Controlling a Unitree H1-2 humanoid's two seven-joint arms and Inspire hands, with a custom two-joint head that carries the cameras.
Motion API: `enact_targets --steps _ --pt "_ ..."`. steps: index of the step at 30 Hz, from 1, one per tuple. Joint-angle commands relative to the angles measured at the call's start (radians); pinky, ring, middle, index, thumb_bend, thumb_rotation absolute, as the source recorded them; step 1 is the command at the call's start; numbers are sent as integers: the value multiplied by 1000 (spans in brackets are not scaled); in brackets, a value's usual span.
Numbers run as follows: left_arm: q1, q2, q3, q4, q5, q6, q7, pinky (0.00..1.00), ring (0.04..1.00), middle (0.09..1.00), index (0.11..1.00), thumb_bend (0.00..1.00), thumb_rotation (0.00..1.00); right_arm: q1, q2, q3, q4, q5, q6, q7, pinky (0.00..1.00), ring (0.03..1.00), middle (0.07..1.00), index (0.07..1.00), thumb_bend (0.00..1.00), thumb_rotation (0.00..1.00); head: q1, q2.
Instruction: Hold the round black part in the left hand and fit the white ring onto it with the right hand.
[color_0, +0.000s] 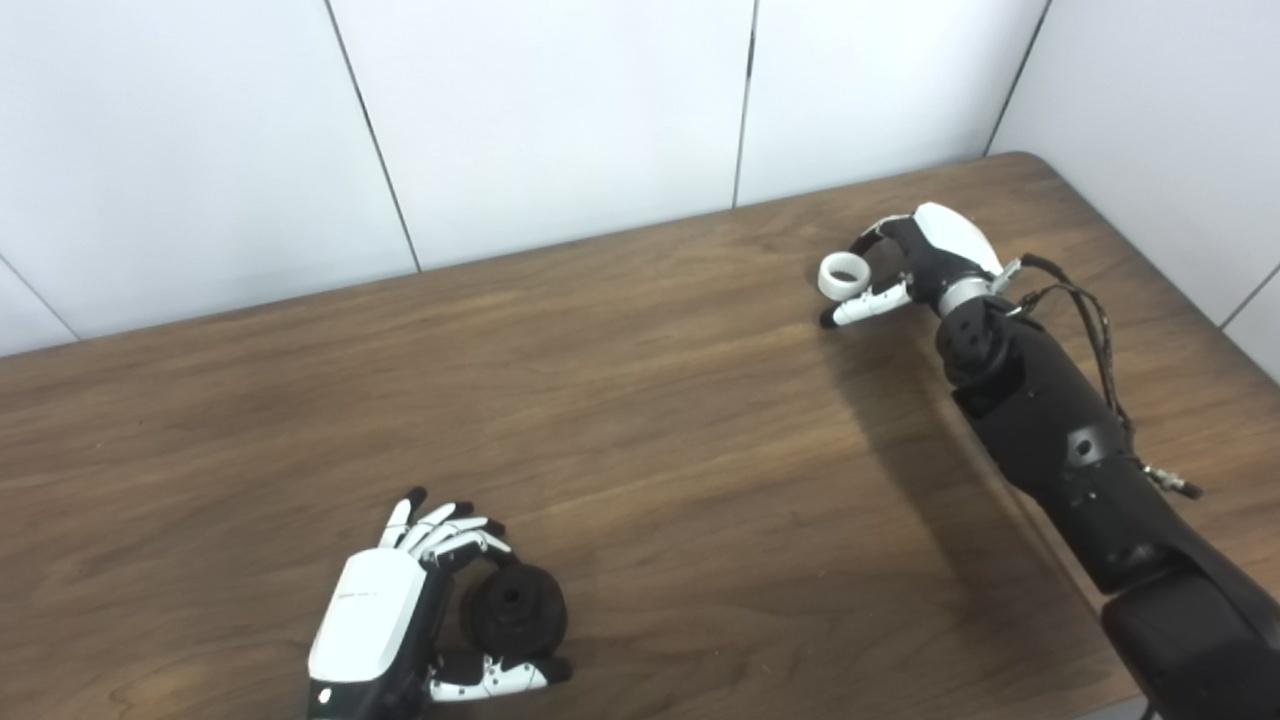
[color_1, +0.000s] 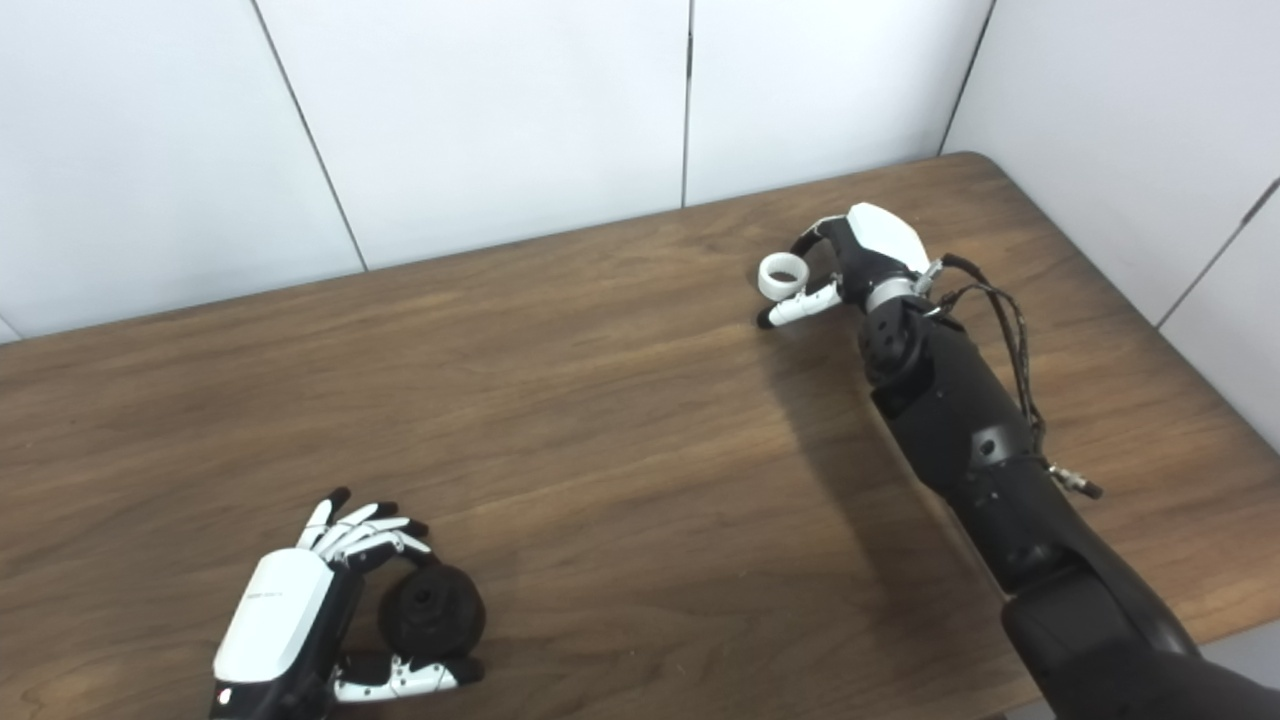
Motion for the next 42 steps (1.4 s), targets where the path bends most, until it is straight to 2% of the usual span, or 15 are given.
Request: enact_targets --steps 1,9,10,11,14,27,32,37,42 --pt "5 8 1 -11 16 5 -16 1000 863 749 482 524 52 -44 -25 -11 -15 -4 -24 -35 975 979 902 667 874 273 -1 1" --pt "6 8 0 -12 22 5 -15 1000 865 749 482 524 52 -46 -15 -23 4 28 -41 -56 999 985 889 589 843 209 1 0" --pt "6 8 0 -11 22 5 -14 1000 865 748 482 524 53 -45 -15 -22 6 31 -44 -58 1000 986 886 530 655 174 1 0" --pt "6 8 0 -11 22 5 -14 1000 865 748 482 524 53 -44 -15 -20 6 33 -47 -61 1000 985 882 510 591 161 1 0" --pt "7 7 0 -8 18 0 -9 1000 865 747 482 524 52 -38 -6 -26 4 45 -56 -74 1000 973 862 489 530 139 1 0" --pt "8 3 0 -16 19 7 -16 1000 866 747 482 525 52 -32 -4 0 -12 44 -13 -58 987 935 824 486 521 127 2 0" --pt "8 1 -3 -20 24 11 -19 1000 866 748 482 524 52 -22 -14 4 -17 51 -23 -47 956 928 810 487 520 127 10 1" --pt "10 -4 -6 -19 29 10 -17 1000 867 749 482 524 52 6 -29 12 -86 52 -20 -12 946 934 812 487 521 128 31 2" --pt "9 -10 -10 -13 35 8 -15 1000 868 750 482 524 53 45 -26 4 -200 62 -7 33 990 949 820 485 522 130 50 3"
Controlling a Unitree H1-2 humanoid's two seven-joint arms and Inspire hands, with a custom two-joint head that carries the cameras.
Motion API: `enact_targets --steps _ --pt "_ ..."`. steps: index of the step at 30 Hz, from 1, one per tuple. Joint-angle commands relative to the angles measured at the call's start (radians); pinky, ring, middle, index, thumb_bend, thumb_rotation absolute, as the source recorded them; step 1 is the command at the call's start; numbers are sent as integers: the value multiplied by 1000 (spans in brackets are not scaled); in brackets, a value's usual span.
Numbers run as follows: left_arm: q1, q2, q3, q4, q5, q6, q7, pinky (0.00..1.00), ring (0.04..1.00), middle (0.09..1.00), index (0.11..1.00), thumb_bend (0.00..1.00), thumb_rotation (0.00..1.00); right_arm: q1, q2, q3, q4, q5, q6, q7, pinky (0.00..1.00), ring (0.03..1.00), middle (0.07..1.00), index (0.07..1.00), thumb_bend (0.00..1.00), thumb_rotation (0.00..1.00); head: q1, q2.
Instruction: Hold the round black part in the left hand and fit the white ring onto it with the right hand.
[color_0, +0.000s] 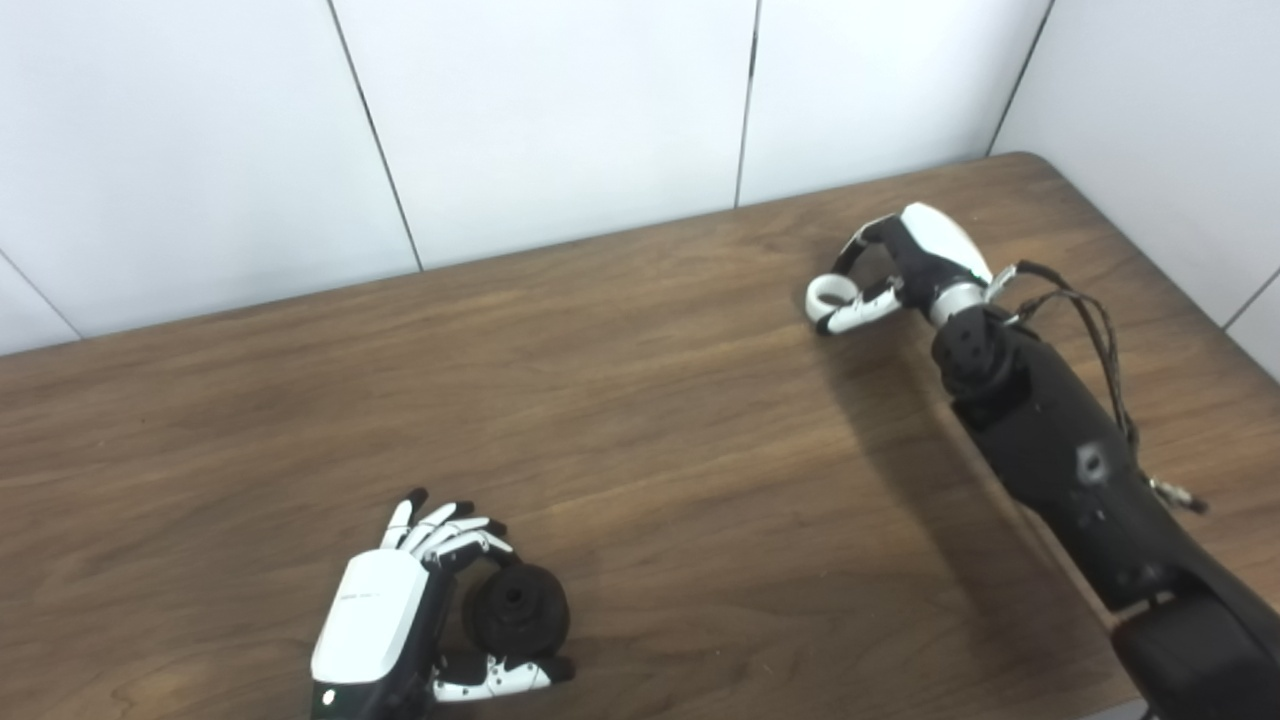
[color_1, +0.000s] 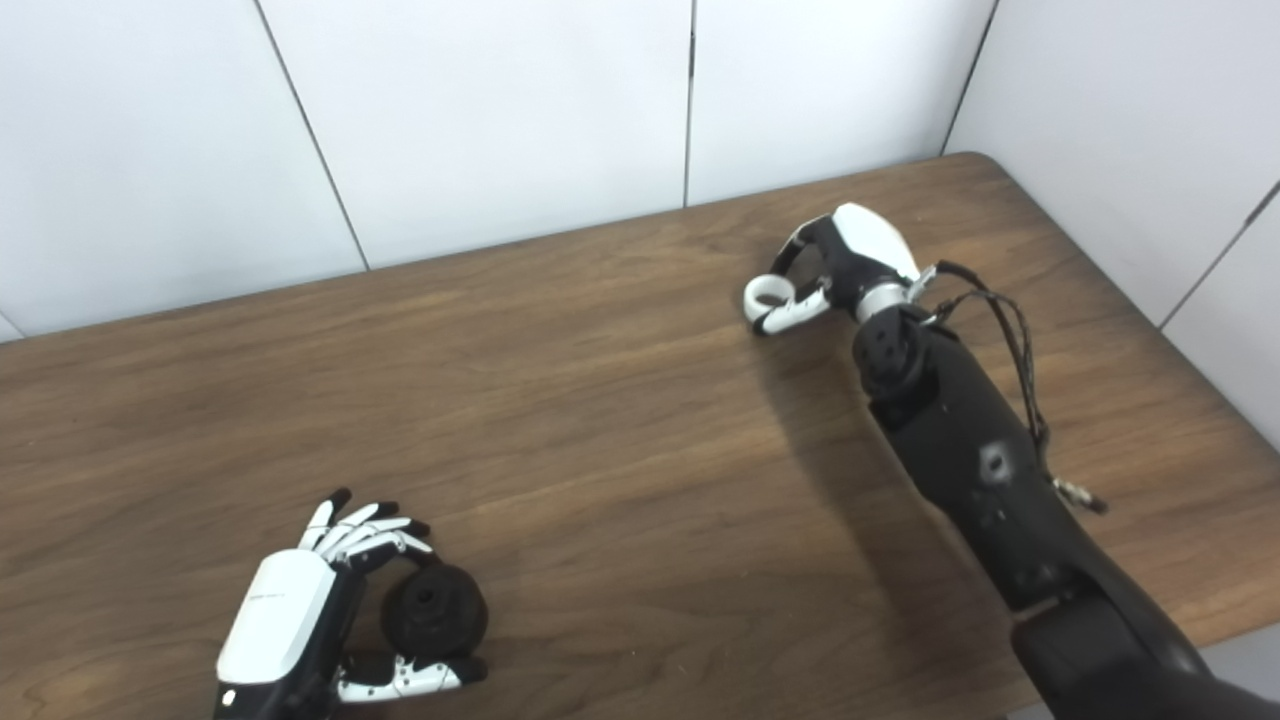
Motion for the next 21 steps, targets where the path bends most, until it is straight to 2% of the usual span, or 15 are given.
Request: enact_targets --steps 1,5,13,21 --pt "3 6 -9 -9 24 5 -16 1000 867 750 483 524 53 -22 -25 -12 -70 1 6 15 982 955 816 485 522 129 6 1" --pt "2 2 -12 -8 33 6 -16 1000 867 754 483 525 54 5 -15 -13 -148 -10 20 56 1000 978 820 485 522 129 22 2" --pt "2 -9 -21 -7 51 11 -16 1000 873 755 483 525 55 72 8 22 -355 -66 22 162 982 951 818 484 523 132 86 12" --pt "-3 -34 -39 -4 80 32 -21 1000 886 763 483 525 56 129 84 45 -571 -141 23 336 952 947 819 485 523 133 189 22"
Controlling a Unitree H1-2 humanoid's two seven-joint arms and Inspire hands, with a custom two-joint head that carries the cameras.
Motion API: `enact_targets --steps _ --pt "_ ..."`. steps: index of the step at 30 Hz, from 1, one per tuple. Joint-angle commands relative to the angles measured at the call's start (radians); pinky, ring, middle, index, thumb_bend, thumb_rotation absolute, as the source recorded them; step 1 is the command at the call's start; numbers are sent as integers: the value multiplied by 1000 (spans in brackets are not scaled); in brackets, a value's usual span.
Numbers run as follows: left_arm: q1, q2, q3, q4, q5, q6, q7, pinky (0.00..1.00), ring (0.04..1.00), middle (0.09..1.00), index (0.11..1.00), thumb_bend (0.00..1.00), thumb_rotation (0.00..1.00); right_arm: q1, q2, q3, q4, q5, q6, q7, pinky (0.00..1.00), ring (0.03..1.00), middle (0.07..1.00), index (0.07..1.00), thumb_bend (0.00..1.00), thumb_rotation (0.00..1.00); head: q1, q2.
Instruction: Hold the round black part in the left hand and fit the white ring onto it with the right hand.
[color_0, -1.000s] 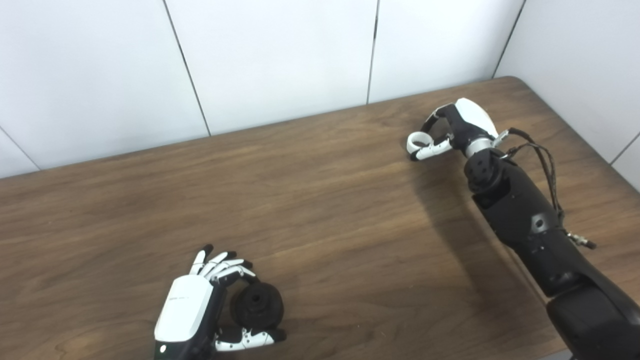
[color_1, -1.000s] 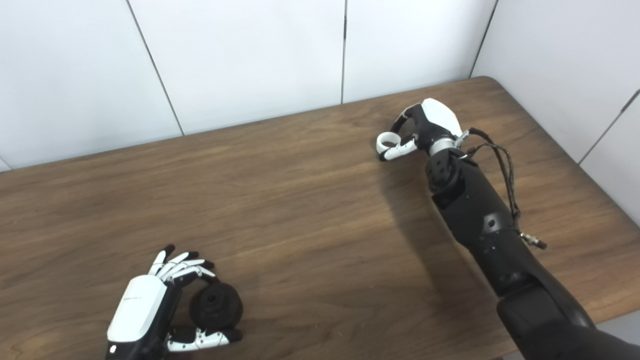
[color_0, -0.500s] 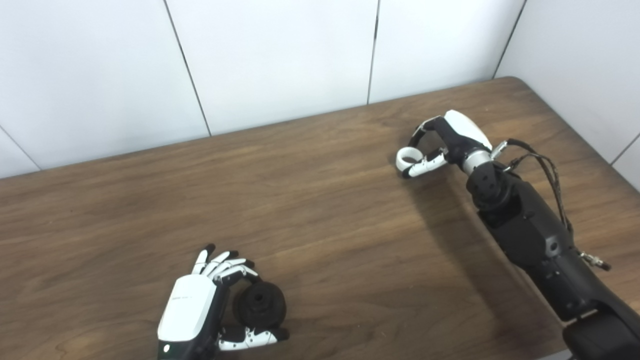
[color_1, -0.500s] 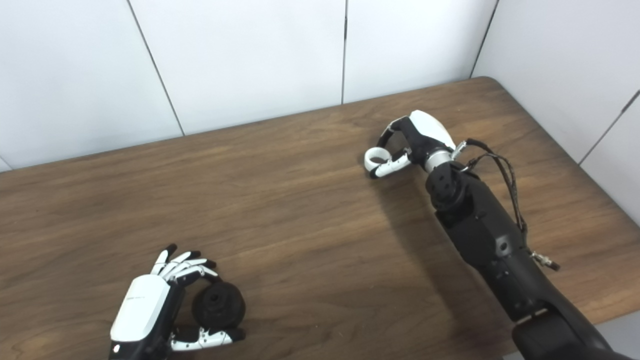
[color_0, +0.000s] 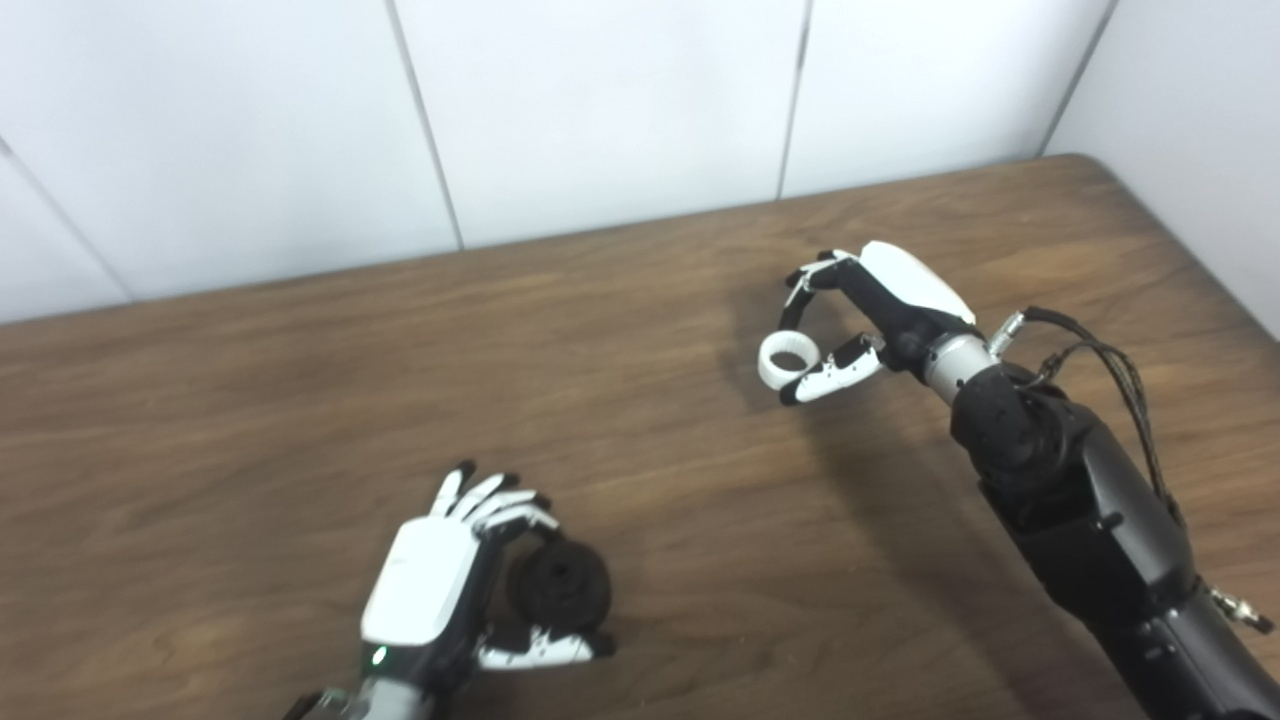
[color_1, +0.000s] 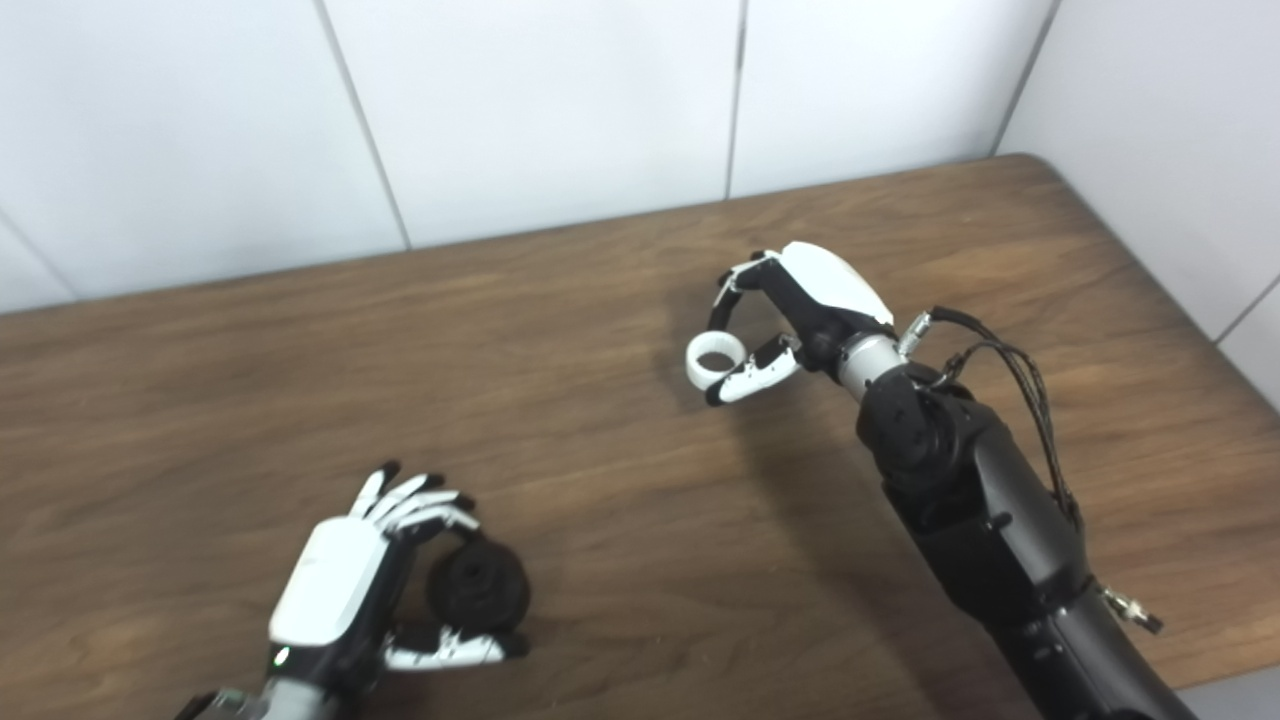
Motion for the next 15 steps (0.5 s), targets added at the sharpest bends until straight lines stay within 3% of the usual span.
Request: enact_targets --steps 1,6,15 --pt "-4 1 -12 -4 36 16 -22 1000 888 764 483 525 56 -18 4 -4 -63 -19 -1 32 949 946 821 485 523 132 4 0" --pt "-10 -14 -26 1 52 30 -19 1000 892 767 483 525 57 25 59 16 -156 -62 -3 76 919 931 824 484 524 133 50 7" --pt "-12 -39 -40 -1 75 56 -21 1000 897 769 483 525 58 87 114 76 -245 -43 -15 111 990 953 838 484 523 132 104 19"
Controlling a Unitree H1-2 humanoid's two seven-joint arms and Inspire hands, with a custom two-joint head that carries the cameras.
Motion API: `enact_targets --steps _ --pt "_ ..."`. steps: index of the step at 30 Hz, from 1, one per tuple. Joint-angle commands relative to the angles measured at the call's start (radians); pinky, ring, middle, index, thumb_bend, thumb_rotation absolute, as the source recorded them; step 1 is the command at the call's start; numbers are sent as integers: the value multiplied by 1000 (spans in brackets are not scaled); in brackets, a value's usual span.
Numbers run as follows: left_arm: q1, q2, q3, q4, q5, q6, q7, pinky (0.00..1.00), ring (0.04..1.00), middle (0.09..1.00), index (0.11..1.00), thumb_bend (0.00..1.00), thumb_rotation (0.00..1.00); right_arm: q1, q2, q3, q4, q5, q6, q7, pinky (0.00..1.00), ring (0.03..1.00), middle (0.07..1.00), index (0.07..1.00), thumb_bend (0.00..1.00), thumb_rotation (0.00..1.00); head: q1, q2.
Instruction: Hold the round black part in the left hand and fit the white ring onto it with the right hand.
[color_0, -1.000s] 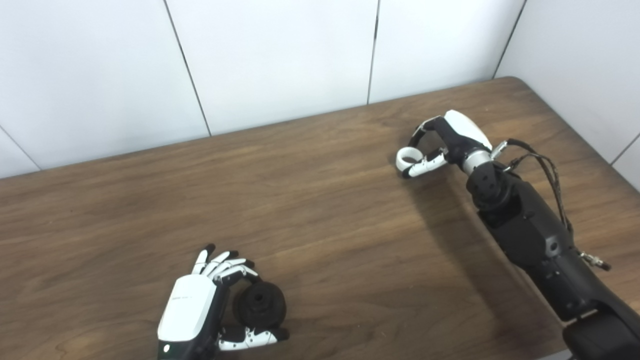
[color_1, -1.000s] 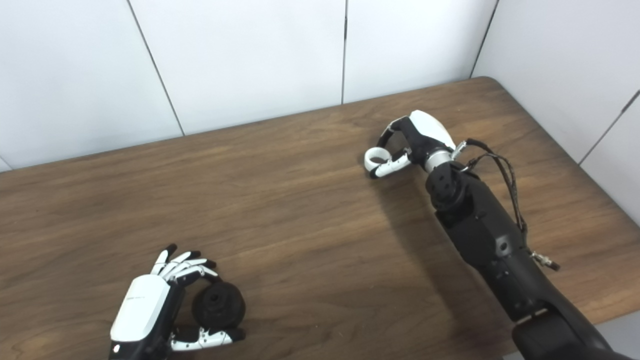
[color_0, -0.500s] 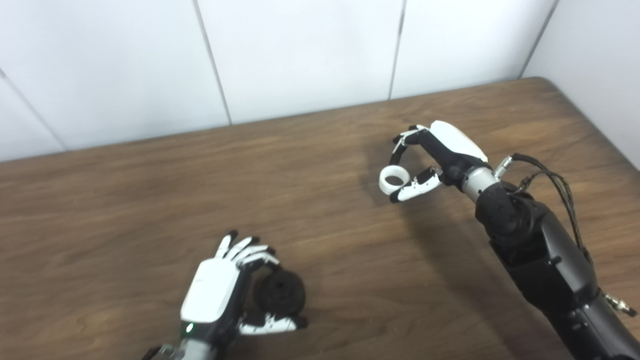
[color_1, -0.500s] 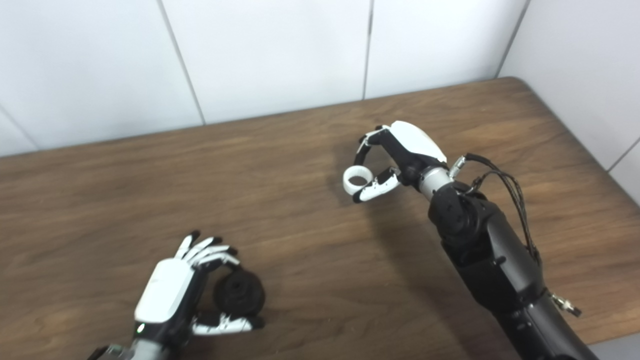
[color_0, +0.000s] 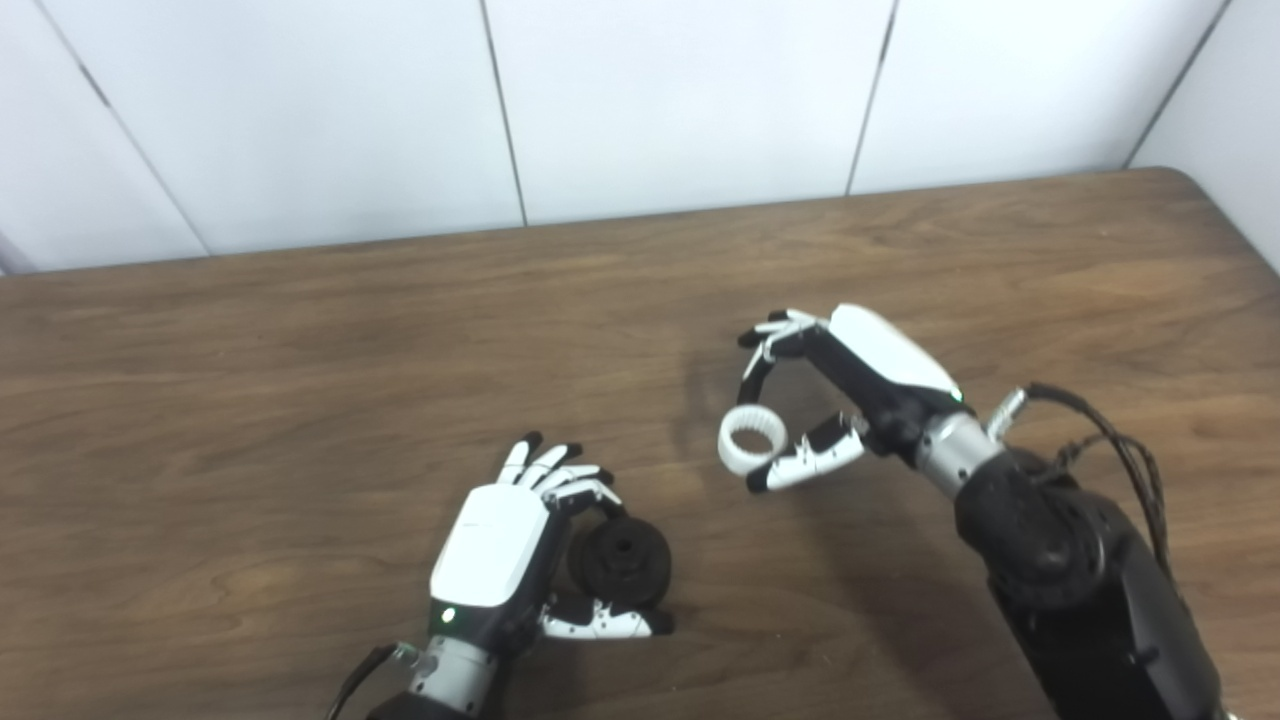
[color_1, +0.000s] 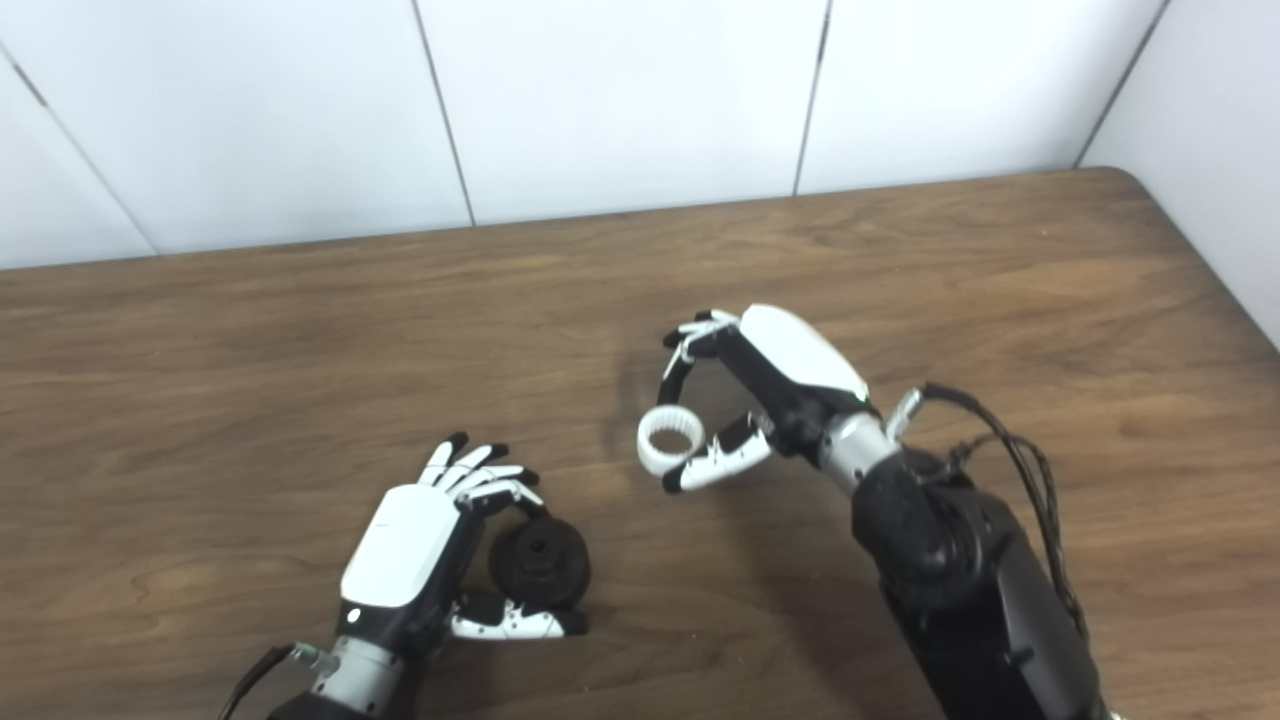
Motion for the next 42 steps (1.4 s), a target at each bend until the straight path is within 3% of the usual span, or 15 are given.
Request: enact_targets --steps 1,12,26,42 --pt "-6 1 -9 -1 27 12 -20 1000 898 769 483 525 57 -21 16 10 -57 3 -15 -3 995 953 837 484 523 132 5 4" --pt "-13 -7 -28 6 39 26 -10 1000 900 769 483 525 57 -10 59 82 -132 -8 -8 58 1000 968 832 484 523 131 31 13" --pt "-25 -25 -38 25 56 36 4 1000 899 771 483 525 56 -26 96 94 -142 -15 -12 97 1000 973 833 483 523 131 46 20" --pt "-29 -35 -50 18 56 54 4 1000 902 772 484 525 56 -30 96 114 -90 -37 -62 70 1000 978 836 484 522 130 58 29"
